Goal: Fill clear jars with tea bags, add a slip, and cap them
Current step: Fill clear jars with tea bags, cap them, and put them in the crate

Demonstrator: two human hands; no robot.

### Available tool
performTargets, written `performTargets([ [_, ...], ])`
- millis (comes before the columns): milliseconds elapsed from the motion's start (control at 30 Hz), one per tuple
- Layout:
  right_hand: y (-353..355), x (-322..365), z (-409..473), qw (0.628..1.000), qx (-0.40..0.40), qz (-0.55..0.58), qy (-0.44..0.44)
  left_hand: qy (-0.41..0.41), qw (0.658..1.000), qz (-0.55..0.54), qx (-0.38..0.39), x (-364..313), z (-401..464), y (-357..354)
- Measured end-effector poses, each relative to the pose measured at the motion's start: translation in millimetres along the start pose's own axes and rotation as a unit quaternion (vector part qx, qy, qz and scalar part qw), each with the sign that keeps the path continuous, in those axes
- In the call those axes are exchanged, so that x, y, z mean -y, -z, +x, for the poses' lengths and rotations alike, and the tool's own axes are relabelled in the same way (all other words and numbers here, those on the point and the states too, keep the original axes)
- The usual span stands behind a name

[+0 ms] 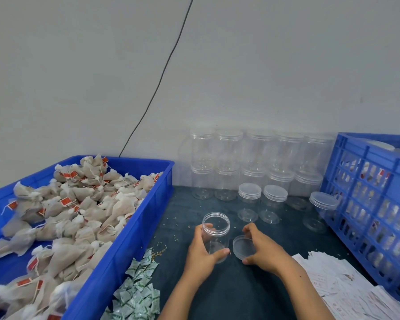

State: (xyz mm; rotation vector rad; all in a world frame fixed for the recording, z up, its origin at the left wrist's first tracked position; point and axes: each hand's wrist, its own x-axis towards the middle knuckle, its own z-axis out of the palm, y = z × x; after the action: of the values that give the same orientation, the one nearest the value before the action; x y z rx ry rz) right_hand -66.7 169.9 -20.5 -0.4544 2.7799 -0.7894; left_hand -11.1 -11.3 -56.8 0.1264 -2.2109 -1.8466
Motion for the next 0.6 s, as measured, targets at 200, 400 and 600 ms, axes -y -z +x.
performTargets([
  [200, -0.2, 6.5, -10.4, 1.000, 0.002, -0.001, -0.013, 0.043, 0.998, -0.031, 0.026, -12.1, -4.7, 5.0],
  [400, 3.6, 23.6, -17.7, 1.000, 0.018, 0.003, -0.019, 0.119, 0.991, -0.030, 0.050, -49.9, -12.0, 14.1],
  [600, 48.2, 71.5, -23.4, 0.989, -0.125, -0.069, 0.031, 0.134, 0.983, 0.121, -0.024, -114.6, 20.3, 49.9],
])
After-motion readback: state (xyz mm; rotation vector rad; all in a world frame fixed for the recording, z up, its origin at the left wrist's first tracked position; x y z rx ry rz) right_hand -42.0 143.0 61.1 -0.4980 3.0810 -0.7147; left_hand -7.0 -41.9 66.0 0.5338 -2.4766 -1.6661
